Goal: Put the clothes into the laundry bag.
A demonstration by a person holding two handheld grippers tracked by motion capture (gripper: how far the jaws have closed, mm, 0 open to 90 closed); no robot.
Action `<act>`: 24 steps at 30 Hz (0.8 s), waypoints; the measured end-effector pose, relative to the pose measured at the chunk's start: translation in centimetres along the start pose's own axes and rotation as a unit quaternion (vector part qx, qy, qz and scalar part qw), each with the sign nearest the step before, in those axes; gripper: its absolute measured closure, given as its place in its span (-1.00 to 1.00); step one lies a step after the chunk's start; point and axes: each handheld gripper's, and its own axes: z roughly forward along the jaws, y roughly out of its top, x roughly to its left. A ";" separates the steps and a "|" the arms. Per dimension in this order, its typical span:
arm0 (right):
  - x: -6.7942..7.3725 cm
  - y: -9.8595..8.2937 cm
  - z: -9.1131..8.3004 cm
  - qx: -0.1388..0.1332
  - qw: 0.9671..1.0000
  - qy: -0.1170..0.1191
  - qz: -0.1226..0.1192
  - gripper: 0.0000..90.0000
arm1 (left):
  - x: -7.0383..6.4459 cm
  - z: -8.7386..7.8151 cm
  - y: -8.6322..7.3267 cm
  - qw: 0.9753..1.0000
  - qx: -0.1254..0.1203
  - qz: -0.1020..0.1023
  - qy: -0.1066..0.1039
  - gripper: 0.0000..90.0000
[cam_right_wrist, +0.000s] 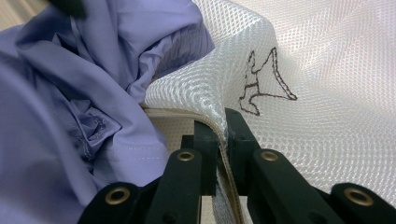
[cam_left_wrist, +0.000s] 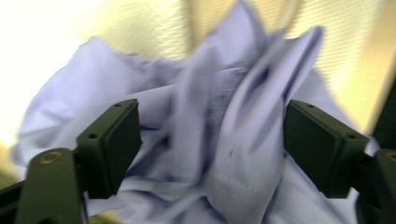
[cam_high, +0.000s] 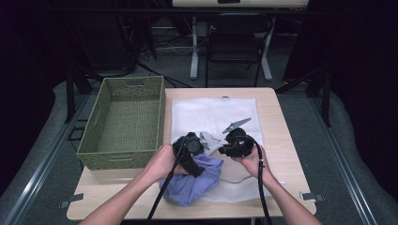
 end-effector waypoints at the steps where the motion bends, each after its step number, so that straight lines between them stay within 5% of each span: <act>1: 0.0 0.0 -0.1 0.000 1.000 -0.001 -0.001 0.91 | 0.4 0.4 -0.1 1.000 0.004 -0.008 0.010 -0.60; 4: -0.1 0.0 0.0 0.000 1.000 0.002 0.009 0.91 | 1.6 1.7 -0.2 0.999 0.021 -0.028 0.010 -0.66; 7: 0.1 -0.1 0.1 0.004 1.000 0.003 0.009 0.91 | 2.7 3.6 -0.7 0.997 0.038 -0.059 -0.017 -0.62; 12: 0.4 -0.3 0.4 0.011 1.000 0.003 0.001 0.91 | 2.7 6.0 -1.4 0.996 0.044 -0.071 -0.025 -0.03; 15: 0.4 -0.2 0.5 0.012 1.000 0.001 0.002 0.91 | 2.4 5.9 -1.5 0.997 0.032 -0.058 -0.045 0.58; 17: 0.4 -0.1 0.4 0.010 1.000 0.004 0.003 0.91 | 2.2 5.3 -1.5 0.998 0.025 -0.043 -0.047 0.78; 24: 0.2 0.4 0.1 -0.002 1.000 0.004 0.013 0.91 | 1.5 3.3 -1.6 0.998 -0.002 -0.027 -0.056 0.90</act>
